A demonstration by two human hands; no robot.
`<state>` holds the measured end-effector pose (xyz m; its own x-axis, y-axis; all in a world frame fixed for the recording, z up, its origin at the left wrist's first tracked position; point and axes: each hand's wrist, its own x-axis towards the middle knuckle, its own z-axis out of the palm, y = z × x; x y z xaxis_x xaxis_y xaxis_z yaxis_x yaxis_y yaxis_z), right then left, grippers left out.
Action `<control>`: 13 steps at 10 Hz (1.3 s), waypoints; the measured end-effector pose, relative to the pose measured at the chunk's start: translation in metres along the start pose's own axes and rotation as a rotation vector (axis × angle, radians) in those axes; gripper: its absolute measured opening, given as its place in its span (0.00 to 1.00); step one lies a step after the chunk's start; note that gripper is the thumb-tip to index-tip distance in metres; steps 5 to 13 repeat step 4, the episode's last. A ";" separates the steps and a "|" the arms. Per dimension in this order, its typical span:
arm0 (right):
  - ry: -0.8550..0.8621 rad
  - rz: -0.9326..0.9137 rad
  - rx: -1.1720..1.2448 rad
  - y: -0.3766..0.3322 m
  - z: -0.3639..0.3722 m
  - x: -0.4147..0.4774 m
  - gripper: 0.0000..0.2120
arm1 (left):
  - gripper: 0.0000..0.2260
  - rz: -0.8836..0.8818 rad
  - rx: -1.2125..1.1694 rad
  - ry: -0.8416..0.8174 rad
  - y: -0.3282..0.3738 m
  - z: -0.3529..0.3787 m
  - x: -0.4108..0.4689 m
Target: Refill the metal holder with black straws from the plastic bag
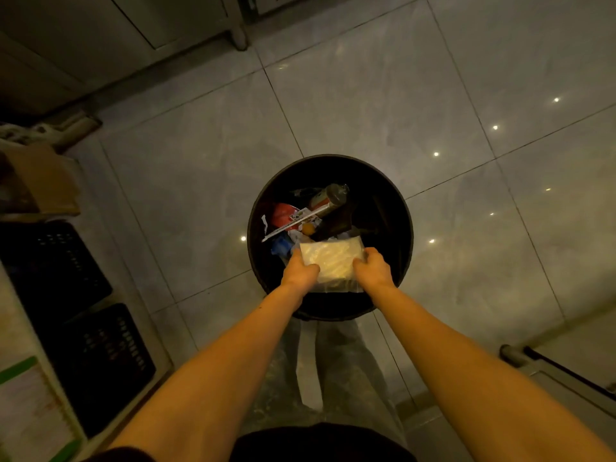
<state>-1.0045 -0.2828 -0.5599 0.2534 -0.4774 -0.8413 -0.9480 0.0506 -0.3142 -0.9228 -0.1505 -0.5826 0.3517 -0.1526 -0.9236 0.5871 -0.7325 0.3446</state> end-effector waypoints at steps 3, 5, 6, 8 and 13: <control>0.007 -0.081 -0.061 -0.012 -0.022 -0.014 0.24 | 0.24 0.117 0.157 0.050 0.010 0.007 -0.014; 0.060 -0.261 -0.068 -0.024 -0.035 -0.031 0.21 | 0.18 0.341 0.260 0.172 0.029 0.004 -0.044; 0.060 -0.261 -0.068 -0.024 -0.035 -0.031 0.21 | 0.18 0.341 0.260 0.172 0.029 0.004 -0.044; 0.060 -0.261 -0.068 -0.024 -0.035 -0.031 0.21 | 0.18 0.341 0.260 0.172 0.029 0.004 -0.044; 0.060 -0.261 -0.068 -0.024 -0.035 -0.031 0.21 | 0.18 0.341 0.260 0.172 0.029 0.004 -0.044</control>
